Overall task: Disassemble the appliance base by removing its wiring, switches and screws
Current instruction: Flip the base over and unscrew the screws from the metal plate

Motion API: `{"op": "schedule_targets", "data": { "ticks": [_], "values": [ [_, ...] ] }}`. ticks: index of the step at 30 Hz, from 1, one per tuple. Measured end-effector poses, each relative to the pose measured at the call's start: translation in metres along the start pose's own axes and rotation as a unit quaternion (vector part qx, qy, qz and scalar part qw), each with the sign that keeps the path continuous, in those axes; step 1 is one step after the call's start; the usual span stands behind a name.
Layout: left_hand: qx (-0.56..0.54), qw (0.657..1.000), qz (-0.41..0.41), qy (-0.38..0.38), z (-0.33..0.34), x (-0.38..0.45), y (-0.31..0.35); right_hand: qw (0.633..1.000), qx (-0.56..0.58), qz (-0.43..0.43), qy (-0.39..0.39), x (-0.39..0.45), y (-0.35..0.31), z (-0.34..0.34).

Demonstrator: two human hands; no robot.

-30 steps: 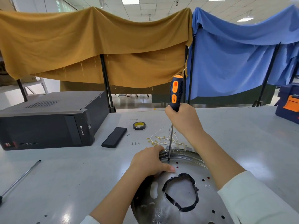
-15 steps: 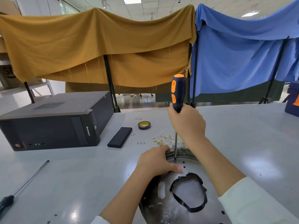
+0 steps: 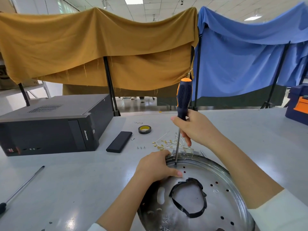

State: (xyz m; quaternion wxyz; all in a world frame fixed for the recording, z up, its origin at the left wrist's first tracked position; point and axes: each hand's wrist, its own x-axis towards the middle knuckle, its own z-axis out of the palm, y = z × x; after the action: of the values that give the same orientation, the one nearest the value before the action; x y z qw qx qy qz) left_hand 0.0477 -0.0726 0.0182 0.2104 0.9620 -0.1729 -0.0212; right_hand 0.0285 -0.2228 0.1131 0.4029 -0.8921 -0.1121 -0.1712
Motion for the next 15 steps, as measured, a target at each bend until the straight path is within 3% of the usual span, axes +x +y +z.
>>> {"op": "schedule_targets", "data": {
  "ticks": [15],
  "values": [
    [0.000, 1.000, 0.002, 0.005, 0.001, 0.000, 0.000, 0.992, 0.042, -0.001, 0.115, -0.003, 0.002, 0.016]
  ]
}}
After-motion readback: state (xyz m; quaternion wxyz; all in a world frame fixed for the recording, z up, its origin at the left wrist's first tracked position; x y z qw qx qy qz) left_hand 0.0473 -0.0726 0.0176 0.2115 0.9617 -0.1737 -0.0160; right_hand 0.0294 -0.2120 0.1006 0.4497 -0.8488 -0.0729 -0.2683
